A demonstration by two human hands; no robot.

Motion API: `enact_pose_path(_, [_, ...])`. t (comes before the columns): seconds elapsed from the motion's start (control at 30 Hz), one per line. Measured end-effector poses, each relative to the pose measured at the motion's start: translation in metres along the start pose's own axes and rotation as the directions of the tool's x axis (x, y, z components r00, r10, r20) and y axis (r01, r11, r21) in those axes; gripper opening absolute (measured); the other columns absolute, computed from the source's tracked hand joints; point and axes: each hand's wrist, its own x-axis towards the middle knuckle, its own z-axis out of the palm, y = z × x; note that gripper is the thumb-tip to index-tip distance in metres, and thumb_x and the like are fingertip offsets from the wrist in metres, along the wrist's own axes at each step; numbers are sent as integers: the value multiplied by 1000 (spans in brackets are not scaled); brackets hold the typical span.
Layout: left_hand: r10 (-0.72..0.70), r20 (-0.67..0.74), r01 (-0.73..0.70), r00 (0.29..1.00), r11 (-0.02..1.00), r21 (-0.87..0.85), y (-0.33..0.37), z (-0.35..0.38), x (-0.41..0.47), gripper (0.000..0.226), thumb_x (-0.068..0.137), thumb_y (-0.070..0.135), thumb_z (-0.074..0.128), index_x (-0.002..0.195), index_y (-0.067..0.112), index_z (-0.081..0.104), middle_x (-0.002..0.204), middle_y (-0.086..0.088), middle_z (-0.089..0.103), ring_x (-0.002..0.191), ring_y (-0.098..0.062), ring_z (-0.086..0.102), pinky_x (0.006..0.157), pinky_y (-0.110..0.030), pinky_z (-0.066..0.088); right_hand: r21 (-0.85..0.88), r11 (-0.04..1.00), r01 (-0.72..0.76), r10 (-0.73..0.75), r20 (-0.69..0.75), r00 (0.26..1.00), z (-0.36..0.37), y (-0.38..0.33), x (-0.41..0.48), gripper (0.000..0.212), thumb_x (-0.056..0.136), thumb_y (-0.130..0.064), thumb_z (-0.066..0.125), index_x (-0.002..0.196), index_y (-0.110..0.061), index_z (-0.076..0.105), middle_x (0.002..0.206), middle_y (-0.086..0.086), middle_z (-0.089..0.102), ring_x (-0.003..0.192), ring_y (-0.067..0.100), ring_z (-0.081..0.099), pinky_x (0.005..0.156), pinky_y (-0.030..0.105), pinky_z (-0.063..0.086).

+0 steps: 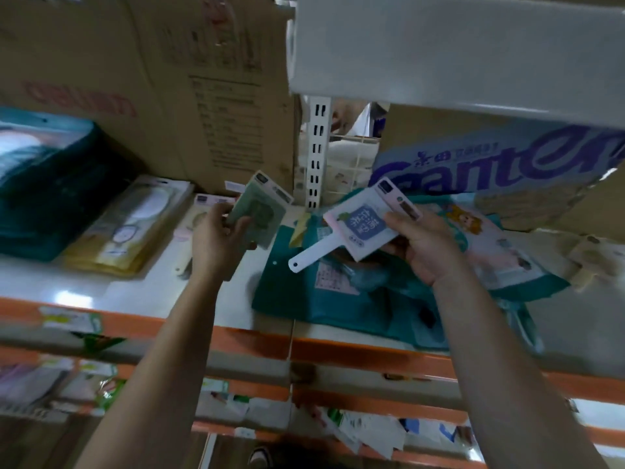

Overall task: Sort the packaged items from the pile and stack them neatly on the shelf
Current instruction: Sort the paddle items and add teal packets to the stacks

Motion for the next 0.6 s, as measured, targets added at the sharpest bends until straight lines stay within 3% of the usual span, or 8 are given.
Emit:
enact_pose_path(0.13, [-109, -112, 97, 988, 989, -110, -15, -20, 4, 26, 91, 26, 67, 113, 16, 58, 108, -9, 69, 89, -22, 69, 74, -43, 60, -35, 999, -20, 20, 8, 1000, 28, 11, 1, 24, 90, -3, 62, 114, -8, 63, 102, 10, 72, 88, 21, 71, 66, 33, 58])
enact_pose_path(0.33, [-183, -159, 162, 970, 977, -137, -46, -49, 30, 35, 88, 30, 71, 114, 9, 60, 104, -11, 71, 88, -24, 70, 74, -41, 59, -84, 995, -54, 54, 6, 999, 73, 30, 3, 26, 89, -5, 64, 114, -10, 64, 102, 11, 73, 94, 26, 71, 75, 40, 59])
enact_pose_path(0.5, [-173, -140, 167, 975, 985, -49, -59, -57, 52, 33, 94, 25, 64, 120, 8, 56, 103, -1, 61, 89, -15, 60, 59, -16, 43, -20, 999, -46, 45, -36, 998, 102, 48, 0, 21, 89, -1, 62, 103, -16, 66, 94, 4, 75, 88, 21, 70, 78, 39, 59])
enact_pose_path(0.6, [-119, -83, 124, 989, 990, 59, -71, -54, 57, 29, 95, 24, 60, 117, 7, 53, 106, -4, 61, 93, -19, 60, 71, -29, 51, 5, 999, -51, 51, -63, 997, 112, 58, -4, 22, 89, -1, 62, 102, -17, 67, 95, 3, 75, 90, 20, 70, 80, 36, 57])
